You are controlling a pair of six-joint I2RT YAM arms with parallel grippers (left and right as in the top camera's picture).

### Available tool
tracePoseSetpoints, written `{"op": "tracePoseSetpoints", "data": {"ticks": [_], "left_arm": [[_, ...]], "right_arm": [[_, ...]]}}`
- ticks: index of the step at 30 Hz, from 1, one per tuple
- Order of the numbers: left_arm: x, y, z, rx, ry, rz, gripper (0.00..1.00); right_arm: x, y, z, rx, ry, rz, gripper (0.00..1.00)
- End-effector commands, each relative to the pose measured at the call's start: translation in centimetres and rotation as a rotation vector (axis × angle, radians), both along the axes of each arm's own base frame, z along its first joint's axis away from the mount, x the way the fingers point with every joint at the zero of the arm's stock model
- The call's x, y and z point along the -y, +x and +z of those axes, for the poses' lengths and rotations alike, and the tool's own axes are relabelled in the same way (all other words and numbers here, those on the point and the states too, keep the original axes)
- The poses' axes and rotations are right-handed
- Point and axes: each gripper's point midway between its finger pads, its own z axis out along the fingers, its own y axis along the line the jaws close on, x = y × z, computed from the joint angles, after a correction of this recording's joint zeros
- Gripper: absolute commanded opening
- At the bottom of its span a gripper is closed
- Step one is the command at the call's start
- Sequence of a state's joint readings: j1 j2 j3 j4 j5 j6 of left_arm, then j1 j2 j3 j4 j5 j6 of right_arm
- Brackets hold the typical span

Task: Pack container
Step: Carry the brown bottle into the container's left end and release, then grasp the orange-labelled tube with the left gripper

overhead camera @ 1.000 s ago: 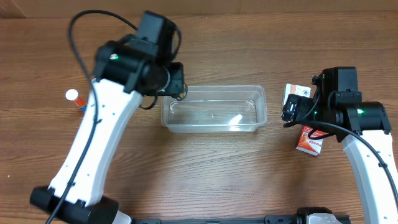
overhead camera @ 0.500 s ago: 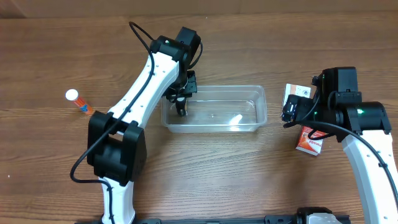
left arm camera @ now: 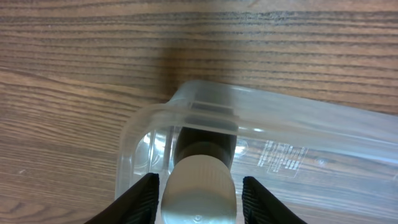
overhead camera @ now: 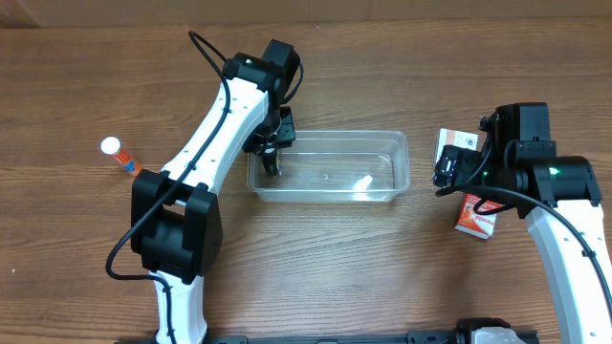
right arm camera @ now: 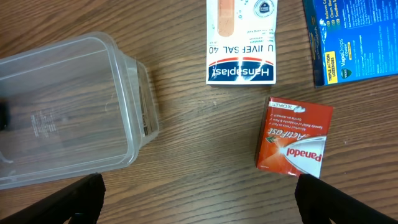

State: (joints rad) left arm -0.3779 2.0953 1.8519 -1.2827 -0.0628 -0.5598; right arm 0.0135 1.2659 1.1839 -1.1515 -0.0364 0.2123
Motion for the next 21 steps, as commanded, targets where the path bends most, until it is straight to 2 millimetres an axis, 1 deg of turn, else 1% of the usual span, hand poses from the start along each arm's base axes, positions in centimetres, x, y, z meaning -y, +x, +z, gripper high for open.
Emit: {"op": "tracePoseSetpoints", "data": {"ticks": [1,3,4,5,6,8,9,10,11,12,14,15,17,18,21], "left_arm": [[-0.1,0.4,2.3,0.055,-0.016,-0.030,0.51],[-0.2,0.4,5.4,0.126,-0.040,-0.035,0.67],[-0.8,0.3,7.8,0.185,-0.058,-0.022,0.78],[-2.2,0.0,10.7,0.254,-0.073,0.006,0.94],[-3.9,-0.3,13.0,0.307,-0.079,0.043,1.00],[-8.3,-1.4,16.4,0.381,-0.072,0.142,1.00],[-11.1,-2.1,17.8,0.409,-0.060,0.212,1.00],[-14.9,-3.0,18.6,0.424,-0.036,0.311,1.00],[-17.6,-3.5,18.6,0.412,-0.019,0.386,1.00],[-20.2,-4.2,18.1,0.386,-0.004,0.458,1.00],[-24.0,-4.6,16.3,0.325,0.002,0.527,1.00],[-25.5,-4.5,15.1,0.289,0.002,0.555,1.00],[-27.3,-4.3,12.8,0.221,0.005,0.595,1.00],[-28.2,-4.1,11.1,0.173,0.005,0.618,1.00],[-29.6,-3.3,7.1,0.074,0.003,0.633,1.00]], "right_arm": [[0.2,0.5,1.3,0.043,-0.009,-0.003,1.00],[0.2,0.5,1.3,0.043,-0.009,-0.003,1.00],[0.2,0.5,1.3,0.043,-0.009,-0.003,1.00],[0.2,0.5,1.3,0.043,-0.009,-0.003,1.00],[0.2,0.5,1.3,0.043,-0.009,-0.003,1.00],[0.2,0.5,1.3,0.043,-0.009,-0.003,1.00],[0.2,0.5,1.3,0.043,-0.009,-0.003,1.00],[0.2,0.5,1.3,0.044,-0.009,-0.003,1.00],[0.2,0.5,1.3,0.044,-0.009,-0.003,1.00],[0.2,0.5,1.3,0.044,-0.009,-0.003,1.00],[0.2,0.5,1.3,0.044,-0.009,-0.003,1.00],[0.2,0.5,1.3,0.044,-0.009,-0.003,1.00],[0.2,0.5,1.3,0.044,-0.009,-0.003,1.00],[0.2,0.5,1.3,0.043,-0.009,-0.003,1.00],[0.2,0.5,1.3,0.044,-0.009,-0.003,1.00]]}}
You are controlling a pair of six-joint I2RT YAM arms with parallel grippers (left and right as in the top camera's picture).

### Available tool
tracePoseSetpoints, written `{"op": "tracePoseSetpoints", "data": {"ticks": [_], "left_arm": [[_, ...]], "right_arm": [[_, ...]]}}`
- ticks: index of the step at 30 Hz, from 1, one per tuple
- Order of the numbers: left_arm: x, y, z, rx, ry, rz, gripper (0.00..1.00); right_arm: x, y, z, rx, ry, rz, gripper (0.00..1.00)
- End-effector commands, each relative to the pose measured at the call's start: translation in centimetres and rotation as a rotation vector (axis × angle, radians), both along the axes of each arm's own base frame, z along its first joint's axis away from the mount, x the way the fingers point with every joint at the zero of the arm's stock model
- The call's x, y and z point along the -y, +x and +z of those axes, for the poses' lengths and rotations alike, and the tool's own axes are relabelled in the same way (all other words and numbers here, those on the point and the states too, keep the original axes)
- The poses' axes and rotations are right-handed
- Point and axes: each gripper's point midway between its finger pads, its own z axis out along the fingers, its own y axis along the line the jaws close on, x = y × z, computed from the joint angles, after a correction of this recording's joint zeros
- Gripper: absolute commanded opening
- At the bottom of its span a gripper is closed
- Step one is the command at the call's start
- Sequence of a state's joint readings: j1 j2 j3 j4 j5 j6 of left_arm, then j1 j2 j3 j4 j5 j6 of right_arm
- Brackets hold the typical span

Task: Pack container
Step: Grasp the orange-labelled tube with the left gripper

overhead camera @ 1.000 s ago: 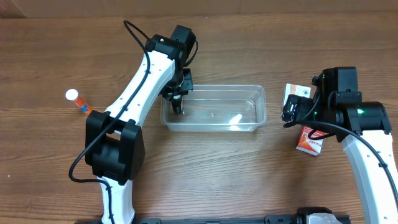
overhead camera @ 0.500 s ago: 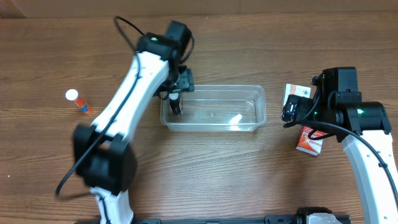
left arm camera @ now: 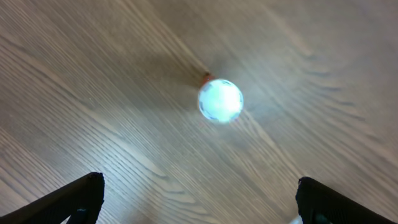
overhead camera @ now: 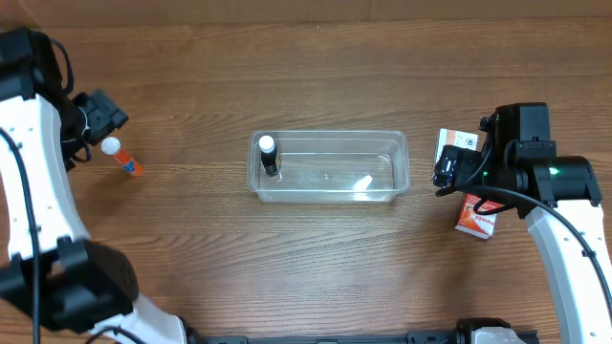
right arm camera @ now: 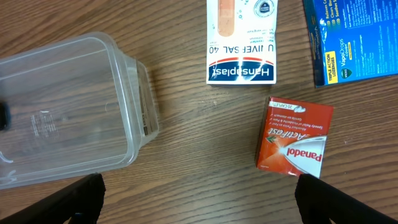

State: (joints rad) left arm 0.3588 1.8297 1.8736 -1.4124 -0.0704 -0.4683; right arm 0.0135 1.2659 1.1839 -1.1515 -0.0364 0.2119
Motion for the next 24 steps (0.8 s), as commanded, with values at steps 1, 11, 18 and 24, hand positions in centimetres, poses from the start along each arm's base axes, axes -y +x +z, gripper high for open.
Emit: {"op": "tracePoseSetpoints", "data": {"ticks": [1,11,18,24], "left_arm": [[-1.0,1.0,-4.7,-0.101,-0.049,-0.021,1.00],[-1.2,1.9,-12.0,-0.248,-0.112,-0.024,0.54],[-1.1,2.4,-10.1,-0.195,-0.078,-0.040,0.36],[1.3,2.6,-4.3,-0.073,-0.025,-0.104,0.27]], "right_arm": [[0.2,0.5,1.3,0.044,-0.009,-0.004,1.00],[0.2,0.5,1.3,0.044,-0.009,-0.004,1.00],[0.2,0.5,1.3,0.044,-0.009,-0.004,1.00],[0.2,0.5,1.3,0.044,-0.009,-0.004,1.00]]}}
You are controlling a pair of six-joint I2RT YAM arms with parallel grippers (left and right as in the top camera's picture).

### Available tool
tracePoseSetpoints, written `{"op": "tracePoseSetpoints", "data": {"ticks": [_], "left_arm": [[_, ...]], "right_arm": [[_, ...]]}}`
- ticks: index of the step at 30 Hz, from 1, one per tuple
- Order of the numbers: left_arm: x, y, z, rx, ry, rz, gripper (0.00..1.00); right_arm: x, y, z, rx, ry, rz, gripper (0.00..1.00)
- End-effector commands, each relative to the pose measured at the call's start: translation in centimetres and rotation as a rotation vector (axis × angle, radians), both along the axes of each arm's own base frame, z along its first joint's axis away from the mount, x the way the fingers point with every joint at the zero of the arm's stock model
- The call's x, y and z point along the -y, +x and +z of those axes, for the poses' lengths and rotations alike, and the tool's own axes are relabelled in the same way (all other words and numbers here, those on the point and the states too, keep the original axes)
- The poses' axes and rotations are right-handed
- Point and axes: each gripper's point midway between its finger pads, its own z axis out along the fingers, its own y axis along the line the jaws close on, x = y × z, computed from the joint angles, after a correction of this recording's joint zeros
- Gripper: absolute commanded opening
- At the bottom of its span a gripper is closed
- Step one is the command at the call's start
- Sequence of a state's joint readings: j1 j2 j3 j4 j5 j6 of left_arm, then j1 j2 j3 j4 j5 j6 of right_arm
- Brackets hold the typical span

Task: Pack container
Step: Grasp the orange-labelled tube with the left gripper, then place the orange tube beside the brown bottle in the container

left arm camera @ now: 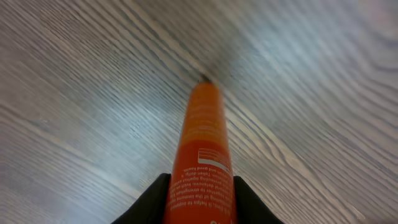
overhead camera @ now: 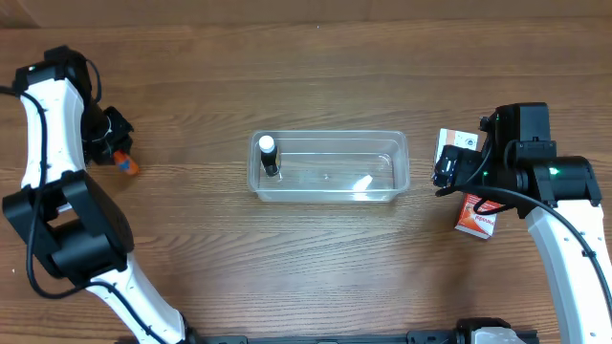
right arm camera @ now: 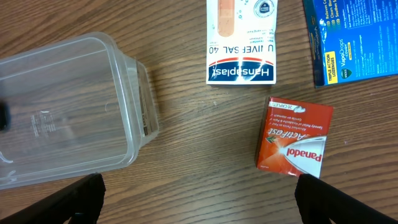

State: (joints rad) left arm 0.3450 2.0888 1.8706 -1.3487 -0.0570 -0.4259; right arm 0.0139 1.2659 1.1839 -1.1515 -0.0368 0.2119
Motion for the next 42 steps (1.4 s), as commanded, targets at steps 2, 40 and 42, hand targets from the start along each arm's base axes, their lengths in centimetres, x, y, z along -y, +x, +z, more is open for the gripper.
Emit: {"op": "tracePoseSetpoints", "data": {"ticks": [2,40,42], "left_arm": [[4.1,-0.6,8.9,0.192,0.034,-0.097,0.24],[28.4,-3.8,-1.5,0.080,0.005,-0.808,0.64],[28.4,-3.8,-1.5,0.082,0.005,-0.810,0.64]], "right_arm": [[0.2,0.5,1.3,0.044,-0.009,-0.004,1.00],[0.2,0.5,1.3,0.043,-0.009,-0.004,1.00],[0.2,0.5,1.3,0.043,-0.009,-0.004,1.00]]}}
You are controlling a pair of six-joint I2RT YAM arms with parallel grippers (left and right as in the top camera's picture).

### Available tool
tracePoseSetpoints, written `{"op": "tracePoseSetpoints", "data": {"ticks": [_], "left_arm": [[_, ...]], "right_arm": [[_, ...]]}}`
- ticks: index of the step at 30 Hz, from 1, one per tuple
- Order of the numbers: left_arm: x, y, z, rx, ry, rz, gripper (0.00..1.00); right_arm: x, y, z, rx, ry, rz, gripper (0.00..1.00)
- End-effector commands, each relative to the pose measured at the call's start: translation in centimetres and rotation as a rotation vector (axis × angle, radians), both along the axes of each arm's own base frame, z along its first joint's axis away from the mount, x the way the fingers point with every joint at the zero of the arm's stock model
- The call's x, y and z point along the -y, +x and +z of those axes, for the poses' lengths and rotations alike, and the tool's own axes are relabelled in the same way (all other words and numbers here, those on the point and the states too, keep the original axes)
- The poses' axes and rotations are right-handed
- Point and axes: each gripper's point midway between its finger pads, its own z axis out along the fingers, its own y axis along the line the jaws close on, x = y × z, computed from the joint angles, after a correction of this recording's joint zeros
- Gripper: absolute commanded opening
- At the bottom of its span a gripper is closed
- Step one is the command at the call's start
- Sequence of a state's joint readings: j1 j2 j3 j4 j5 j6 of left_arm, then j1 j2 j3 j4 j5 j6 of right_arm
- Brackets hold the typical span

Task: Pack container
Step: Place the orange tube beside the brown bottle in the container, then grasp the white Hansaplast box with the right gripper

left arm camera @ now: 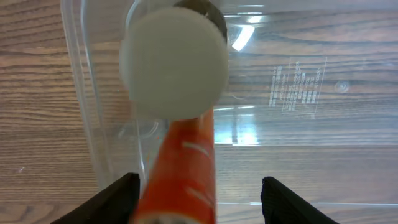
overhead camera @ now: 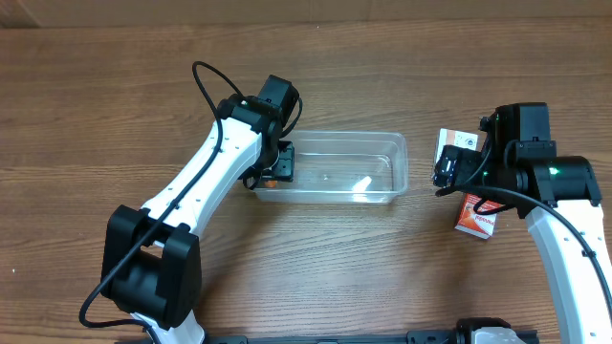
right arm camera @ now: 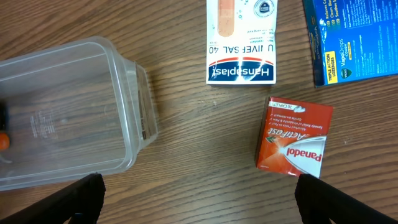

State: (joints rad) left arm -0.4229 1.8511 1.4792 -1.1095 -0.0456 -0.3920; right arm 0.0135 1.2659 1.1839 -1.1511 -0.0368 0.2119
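The clear plastic container [overhead camera: 344,135] lies mid-table. My left gripper [overhead camera: 279,164] hangs over its left end. In the left wrist view that gripper [left arm camera: 199,194] is open. The orange tube [left arm camera: 186,168] stands between the fingers inside the container wall [left arm camera: 81,93], close against the left finger and apart from the right one. A dark bottle's white cap [left arm camera: 174,62] sits just beyond the tube. From overhead only a bit of the orange tube [overhead camera: 272,176] shows. My right gripper [right arm camera: 199,199] is open over bare wood, right of the container [right arm camera: 134,93].
To the right of the container lie a white Hansaplast box [right arm camera: 241,43], a red Panadol box [right arm camera: 293,140] and a blue VapoDrops pack [right arm camera: 351,37]. The right arm covers part of them from overhead, where the Panadol box [overhead camera: 475,218] shows.
My left gripper was shut on the orange tube at the table's far left. Now it is open over the container's left end, with the tube inside beside the bottle. The right arm has not moved.
First my left gripper held the white-capped bottle in the container's left end. Then the bottle stood there alone and the gripper was open above the orange tube far left. It then gripped the tube. Now the tube is in the container.
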Motion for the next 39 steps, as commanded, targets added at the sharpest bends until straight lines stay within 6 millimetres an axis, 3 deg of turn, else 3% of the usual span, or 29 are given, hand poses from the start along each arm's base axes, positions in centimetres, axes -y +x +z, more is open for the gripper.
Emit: {"op": "tracePoseSetpoints", "data": {"ticks": [1,3,7,11,14,16,19,21,23,27,29,32,35,39], "left_arm": [[-0.4,0.4,-0.1,0.007,0.017,-0.008,0.64],[-0.3,0.6,0.2,0.016,0.013,-0.007,0.65],[0.3,2.7,3.4,0.103,-0.005,-0.012,0.68],[-0.4,4.9,9.2,0.223,0.039,0.003,0.72],[-0.2,5.3,14.0,0.297,0.006,0.005,0.73],[-0.7,5.4,15.9,0.334,-0.019,0.038,0.74],[-4.0,5.3,20.2,0.432,-0.117,0.161,0.77],[-6.7,5.2,21.6,0.456,-0.170,0.230,0.77],[-9.5,5.3,22.1,0.459,-0.202,0.304,0.77],[-12.5,5.3,22.0,0.455,-0.199,0.349,0.77],[-12.7,5.3,22.0,0.456,-0.195,0.353,0.78],[-12.7,5.3,22.0,0.455,-0.194,0.353,0.78],[-12.7,5.3,22.0,0.455,-0.195,0.353,0.78],[-12.7,5.3,22.0,0.455,-0.195,0.353,0.78]], "right_arm": [[0.2,0.5,1.3,0.043,-0.009,-0.004,1.00],[0.2,0.5,1.2,0.041,-0.009,-0.004,1.00],[0.2,0.5,0.9,0.039,-0.009,-0.004,1.00],[0.2,0.5,0.9,0.038,-0.009,-0.004,1.00],[0.4,-0.1,0.7,0.015,-0.016,-0.017,1.00],[1.6,-0.3,1.0,0.011,-0.058,-0.088,1.00],[2.5,2.0,5.4,0.143,-0.105,-0.102,1.00],[2.7,3.9,7.8,0.218,-0.139,-0.063,1.00],[3.1,5.7,7.9,0.208,-0.150,-0.058,1.00],[4.8,9.2,1.2,0.030,-0.143,-0.091,1.00],[5.2,10.2,-3.3,-0.082,-0.151,-0.064,1.00],[4.9,10.8,-7.2,-0.174,-0.134,-0.052,1.00],[4.9,10.9,-10.4,-0.242,-0.132,-0.047,1.00],[5.0,10.9,-12.4,-0.287,-0.127,-0.045,1.00]]}}
